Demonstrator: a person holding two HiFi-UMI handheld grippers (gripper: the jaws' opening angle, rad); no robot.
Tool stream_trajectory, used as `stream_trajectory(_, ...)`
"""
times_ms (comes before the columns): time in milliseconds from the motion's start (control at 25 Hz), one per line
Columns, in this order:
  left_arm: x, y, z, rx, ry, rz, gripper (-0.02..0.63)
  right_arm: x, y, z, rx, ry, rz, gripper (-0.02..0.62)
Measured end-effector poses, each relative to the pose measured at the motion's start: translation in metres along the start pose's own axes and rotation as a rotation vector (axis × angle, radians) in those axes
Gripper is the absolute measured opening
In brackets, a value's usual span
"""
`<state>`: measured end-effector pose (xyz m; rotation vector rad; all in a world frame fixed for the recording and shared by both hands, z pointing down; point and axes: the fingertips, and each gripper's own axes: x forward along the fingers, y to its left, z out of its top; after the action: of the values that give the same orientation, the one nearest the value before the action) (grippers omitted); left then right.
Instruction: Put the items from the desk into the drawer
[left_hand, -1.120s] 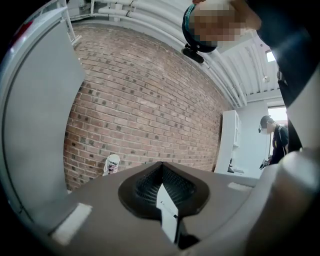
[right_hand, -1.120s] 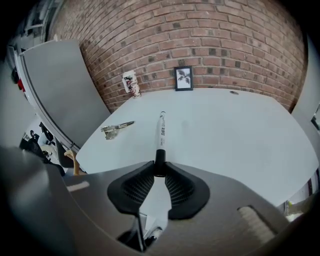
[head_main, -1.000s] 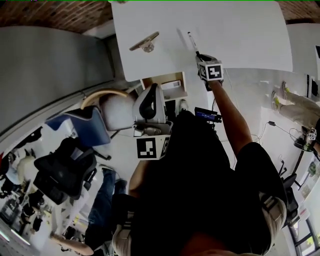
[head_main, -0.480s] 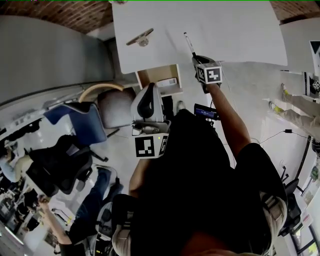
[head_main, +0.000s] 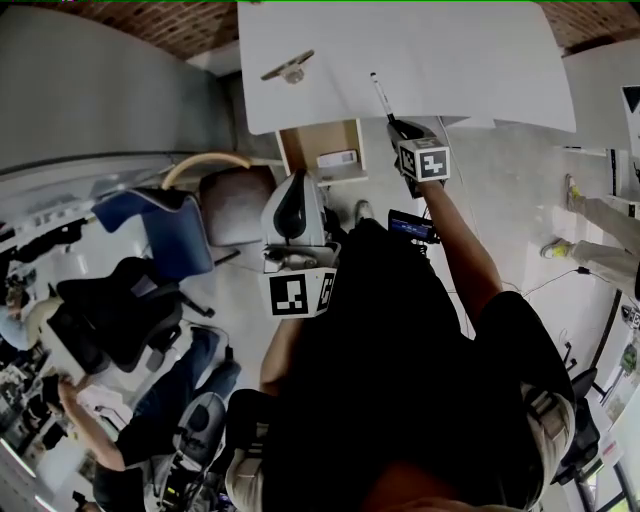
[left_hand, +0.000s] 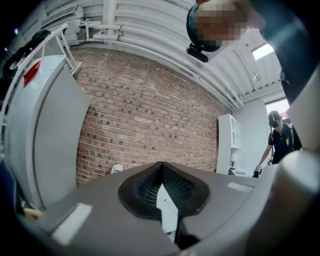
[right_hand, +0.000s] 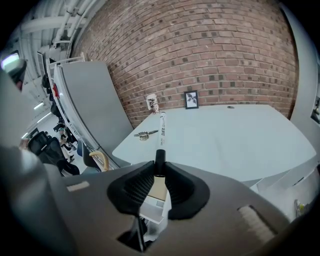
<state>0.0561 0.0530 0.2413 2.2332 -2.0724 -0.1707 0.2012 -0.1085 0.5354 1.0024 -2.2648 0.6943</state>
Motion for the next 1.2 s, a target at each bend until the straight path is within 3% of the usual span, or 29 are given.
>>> stream_trajectory(320,-0.010,0.029,-0.004,-0.018,0.006,0.018,0.012,-0.005,0.029,-0.008,0.009,0.006,0.018,0.072)
stream_trajectory(720,-0.019,0.087,-0.017,-0.039,0.048,-0.023,0.012,0.013,0.077,-0.034,0.047,0.049,0.004,0.072)
stream_trajectory(1200,-0.013,0.129,-0.052,-0.054,0.103,-0.089,0.012,0.046,0.121,-0.098,0.053,0.169,0.002,0.072)
